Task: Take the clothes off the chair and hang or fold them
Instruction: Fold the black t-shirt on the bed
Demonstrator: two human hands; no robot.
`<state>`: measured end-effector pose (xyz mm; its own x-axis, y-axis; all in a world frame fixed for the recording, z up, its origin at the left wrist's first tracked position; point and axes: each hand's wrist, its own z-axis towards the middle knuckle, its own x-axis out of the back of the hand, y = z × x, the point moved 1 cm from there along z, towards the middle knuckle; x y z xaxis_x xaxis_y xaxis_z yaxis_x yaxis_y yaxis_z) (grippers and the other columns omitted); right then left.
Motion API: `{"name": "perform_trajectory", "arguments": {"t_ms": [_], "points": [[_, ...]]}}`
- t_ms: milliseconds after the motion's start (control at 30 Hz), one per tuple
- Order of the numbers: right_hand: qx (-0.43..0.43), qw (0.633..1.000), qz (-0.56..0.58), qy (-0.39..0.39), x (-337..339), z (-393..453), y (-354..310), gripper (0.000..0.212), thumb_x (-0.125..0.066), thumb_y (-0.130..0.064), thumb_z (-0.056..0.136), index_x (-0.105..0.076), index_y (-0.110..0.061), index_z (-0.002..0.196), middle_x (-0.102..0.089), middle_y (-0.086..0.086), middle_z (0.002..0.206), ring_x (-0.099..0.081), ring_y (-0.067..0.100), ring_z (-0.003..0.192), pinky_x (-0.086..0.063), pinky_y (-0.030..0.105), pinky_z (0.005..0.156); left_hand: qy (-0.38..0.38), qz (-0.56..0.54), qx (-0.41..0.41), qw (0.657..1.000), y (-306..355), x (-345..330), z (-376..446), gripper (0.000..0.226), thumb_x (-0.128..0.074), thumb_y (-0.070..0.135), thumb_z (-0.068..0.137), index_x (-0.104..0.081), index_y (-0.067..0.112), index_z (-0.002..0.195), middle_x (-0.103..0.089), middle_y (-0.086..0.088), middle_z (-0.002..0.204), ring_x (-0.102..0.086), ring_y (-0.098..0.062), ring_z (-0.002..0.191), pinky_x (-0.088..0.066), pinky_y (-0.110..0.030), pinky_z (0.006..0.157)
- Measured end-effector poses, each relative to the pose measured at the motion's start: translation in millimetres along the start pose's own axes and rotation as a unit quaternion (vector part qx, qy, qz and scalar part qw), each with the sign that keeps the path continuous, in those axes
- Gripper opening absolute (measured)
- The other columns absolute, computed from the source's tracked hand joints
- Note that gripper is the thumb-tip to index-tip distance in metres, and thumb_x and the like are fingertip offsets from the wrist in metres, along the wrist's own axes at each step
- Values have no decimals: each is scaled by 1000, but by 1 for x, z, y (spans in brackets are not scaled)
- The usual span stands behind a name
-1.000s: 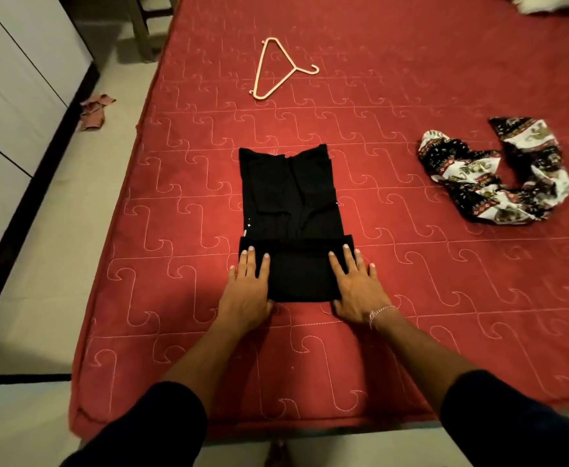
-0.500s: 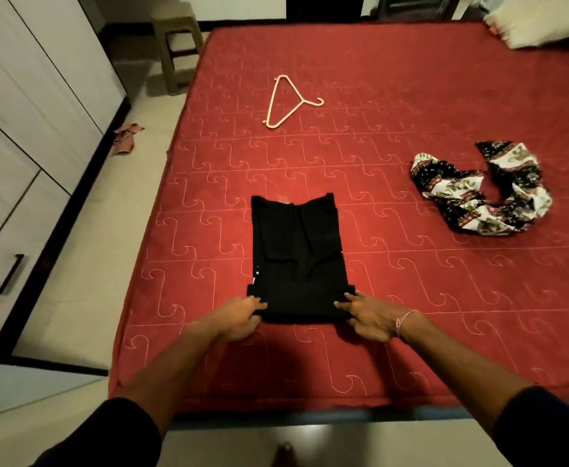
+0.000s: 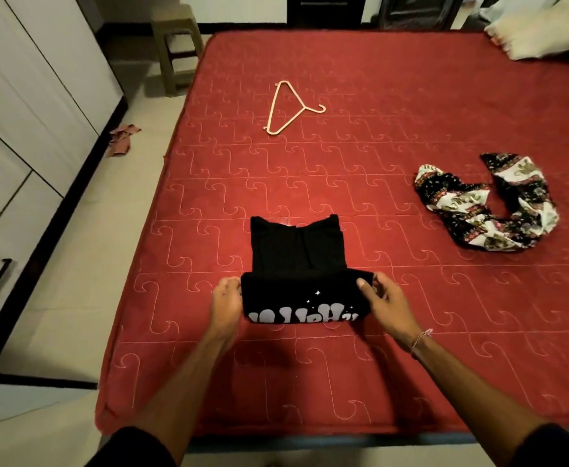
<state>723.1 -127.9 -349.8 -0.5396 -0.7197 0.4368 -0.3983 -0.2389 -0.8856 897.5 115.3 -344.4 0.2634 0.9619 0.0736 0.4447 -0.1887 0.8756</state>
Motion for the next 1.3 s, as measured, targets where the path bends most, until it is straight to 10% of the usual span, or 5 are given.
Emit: {"name": "perform_trajectory", "arguments": {"t_ms": [567, 733, 933, 1133, 1300], "points": [[-45, 989, -103, 93, -63, 78, 33, 22, -40, -27, 107, -45, -6, 105, -46, 1, 59, -40, 17, 45, -29, 21, 33, 107, 205, -44, 972, -39, -50, 48, 19, -38, 22, 107, -49, 8, 110, -52, 2, 77, -51, -12, 67, -37, -23, 53], [-29, 984, -123, 129, -69, 74, 38, 19, -41, -26, 106, -45, -7, 111, -53, 4, 95, -54, 21, 81, -46, 32, 62, 141, 294, -62, 943, -38, -62, 43, 20, -40, 15, 106, -48, 2, 118, -62, -13, 93, -54, -16, 69, -39, -17, 52], [15, 992, -108, 61, -87, 45, 33, 44, -34, -25, 108, -34, -13, 150, -21, 2, 162, -21, 13, 149, -18, 12, 117, 53, 499, -327, 800, -61, -65, 45, 56, -45, 22, 103, -28, 2, 152, -30, -19, 157, -27, -30, 148, -26, -42, 120], [7, 997, -67, 29, -79, 42, 30, 53, -42, -36, 106, -31, -19, 155, -3, -8, 168, -7, 5, 152, -29, 45, 121, -76, 527, -292, 795, -70, -55, 53, 72, -17, 54, 104, -5, 10, 158, 5, -6, 167, 10, -15, 153, -11, -46, 125], [237, 883, -375, -153, -65, 29, 43, 108, -51, -79, 85, -10, -12, 160, 8, 10, 168, 8, 26, 155, -1, 49, 126, -182, 621, -383, 659, -66, -40, 42, 108, -37, 82, 86, -3, 9, 159, 7, -11, 167, 9, -24, 154, -6, -48, 125]]}}
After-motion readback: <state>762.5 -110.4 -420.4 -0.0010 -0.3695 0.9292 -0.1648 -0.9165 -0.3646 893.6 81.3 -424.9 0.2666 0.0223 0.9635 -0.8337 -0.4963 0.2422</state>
